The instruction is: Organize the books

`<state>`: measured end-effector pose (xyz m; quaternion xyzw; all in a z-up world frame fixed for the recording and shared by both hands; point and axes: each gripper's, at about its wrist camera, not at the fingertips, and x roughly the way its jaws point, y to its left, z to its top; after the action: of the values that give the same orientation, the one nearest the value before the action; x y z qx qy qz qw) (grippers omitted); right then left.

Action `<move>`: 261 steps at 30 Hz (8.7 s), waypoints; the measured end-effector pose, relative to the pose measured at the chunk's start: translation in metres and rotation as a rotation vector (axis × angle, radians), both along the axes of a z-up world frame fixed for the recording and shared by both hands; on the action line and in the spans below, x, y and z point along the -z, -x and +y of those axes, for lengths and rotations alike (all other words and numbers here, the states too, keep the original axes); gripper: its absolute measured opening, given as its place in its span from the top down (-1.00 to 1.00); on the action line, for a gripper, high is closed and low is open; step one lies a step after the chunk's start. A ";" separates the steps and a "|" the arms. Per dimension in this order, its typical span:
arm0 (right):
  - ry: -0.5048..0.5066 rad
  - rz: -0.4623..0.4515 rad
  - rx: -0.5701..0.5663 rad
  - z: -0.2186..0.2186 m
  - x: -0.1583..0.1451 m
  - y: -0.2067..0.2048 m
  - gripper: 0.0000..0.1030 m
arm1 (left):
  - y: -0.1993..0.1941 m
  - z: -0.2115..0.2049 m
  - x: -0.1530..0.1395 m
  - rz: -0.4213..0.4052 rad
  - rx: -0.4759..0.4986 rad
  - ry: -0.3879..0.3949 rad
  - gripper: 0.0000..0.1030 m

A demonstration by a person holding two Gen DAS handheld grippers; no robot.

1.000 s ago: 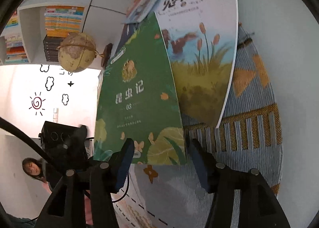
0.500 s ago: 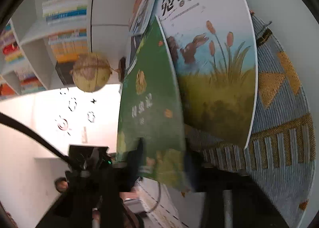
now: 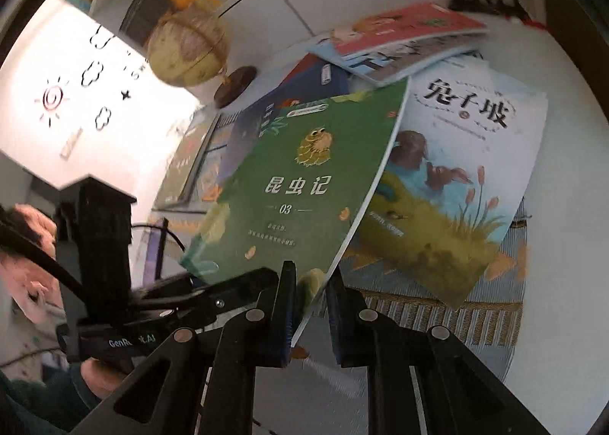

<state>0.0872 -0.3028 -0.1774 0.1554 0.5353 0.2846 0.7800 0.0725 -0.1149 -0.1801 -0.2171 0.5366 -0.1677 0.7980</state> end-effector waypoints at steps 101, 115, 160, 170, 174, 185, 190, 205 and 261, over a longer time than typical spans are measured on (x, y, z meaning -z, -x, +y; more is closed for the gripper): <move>-0.112 -0.208 -0.205 0.306 -0.044 -0.063 0.59 | -0.040 0.326 -0.074 -0.259 -0.149 -0.224 0.57; -0.020 -0.091 -0.178 0.393 0.010 -0.103 0.58 | -0.075 0.397 -0.004 -0.075 -0.270 -0.124 0.35; -0.011 0.010 0.096 0.125 -0.024 -0.042 0.19 | -0.052 0.115 -0.103 -0.194 0.025 -0.325 -0.23; 0.045 -0.153 0.267 0.041 -0.092 -0.034 0.03 | -0.052 0.044 -0.148 -0.304 0.086 -0.396 -0.23; 0.149 -0.260 0.302 0.030 -0.126 -0.028 -0.06 | -0.046 0.025 -0.161 -0.324 0.086 -0.412 -0.23; 0.356 -0.388 0.312 0.030 -0.161 -0.010 -0.08 | -0.023 0.008 -0.174 -0.343 0.062 -0.397 -0.23; 0.351 -0.394 0.297 0.033 -0.164 -0.006 -0.08 | -0.016 0.015 -0.177 -0.359 0.045 -0.402 -0.24; 0.303 -0.459 0.294 0.054 -0.173 0.005 -0.08 | -0.030 0.058 -0.150 -0.285 -0.012 -0.435 -0.25; 0.092 0.086 0.302 0.153 0.030 -0.064 -0.02 | -0.153 0.124 0.014 -0.059 0.633 -0.246 -0.43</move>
<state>0.1516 -0.1497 -0.2078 0.2104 0.5513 0.1321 0.7964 0.2257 0.0087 -0.1939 0.0634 0.5702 -0.3473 0.7418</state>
